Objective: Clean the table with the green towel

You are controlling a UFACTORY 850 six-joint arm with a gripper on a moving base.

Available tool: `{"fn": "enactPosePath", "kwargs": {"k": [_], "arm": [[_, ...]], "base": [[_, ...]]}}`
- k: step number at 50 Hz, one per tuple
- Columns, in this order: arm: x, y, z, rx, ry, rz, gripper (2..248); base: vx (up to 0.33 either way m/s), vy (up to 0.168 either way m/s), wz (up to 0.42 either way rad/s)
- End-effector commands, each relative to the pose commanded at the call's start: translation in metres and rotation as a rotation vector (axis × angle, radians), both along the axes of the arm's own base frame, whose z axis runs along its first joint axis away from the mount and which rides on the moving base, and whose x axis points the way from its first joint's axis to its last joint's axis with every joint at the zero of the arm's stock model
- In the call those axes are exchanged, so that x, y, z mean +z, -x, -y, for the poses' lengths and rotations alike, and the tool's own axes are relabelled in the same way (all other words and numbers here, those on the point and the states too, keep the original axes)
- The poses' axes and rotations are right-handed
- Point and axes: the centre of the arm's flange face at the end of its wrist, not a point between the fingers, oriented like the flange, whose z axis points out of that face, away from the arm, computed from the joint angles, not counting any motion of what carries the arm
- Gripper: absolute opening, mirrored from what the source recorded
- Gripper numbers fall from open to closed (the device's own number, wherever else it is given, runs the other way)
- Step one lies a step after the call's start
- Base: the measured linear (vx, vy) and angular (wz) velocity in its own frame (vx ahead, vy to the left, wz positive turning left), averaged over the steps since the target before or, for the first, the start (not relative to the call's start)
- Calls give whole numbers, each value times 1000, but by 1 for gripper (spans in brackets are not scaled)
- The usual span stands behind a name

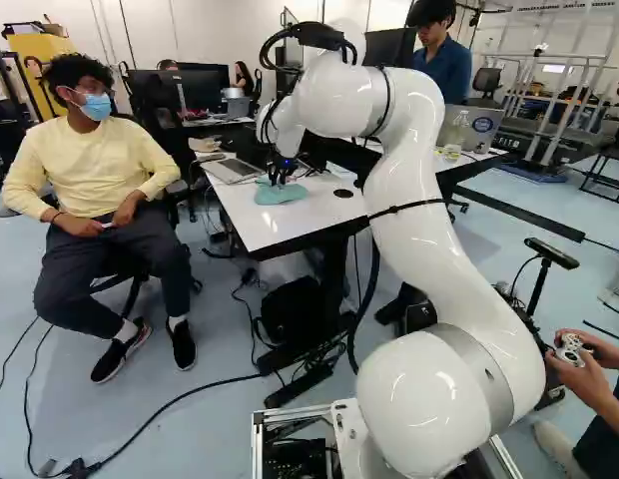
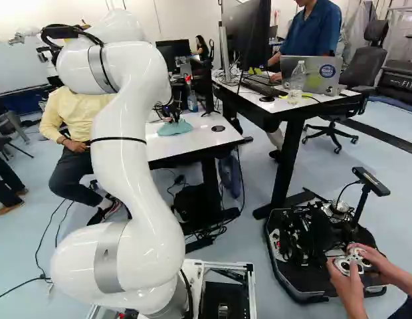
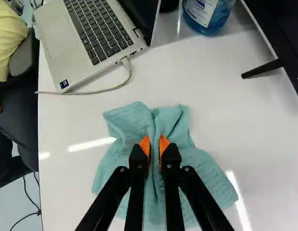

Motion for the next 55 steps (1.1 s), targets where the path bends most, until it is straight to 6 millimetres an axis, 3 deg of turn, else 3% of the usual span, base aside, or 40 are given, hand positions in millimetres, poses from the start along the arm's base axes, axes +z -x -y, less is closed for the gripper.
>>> {"fn": "enactPosePath", "kwargs": {"k": [55], "arm": [[69, 21, 4, 6, -8, 20, 44]], "base": [[0, 0, 0]]}}
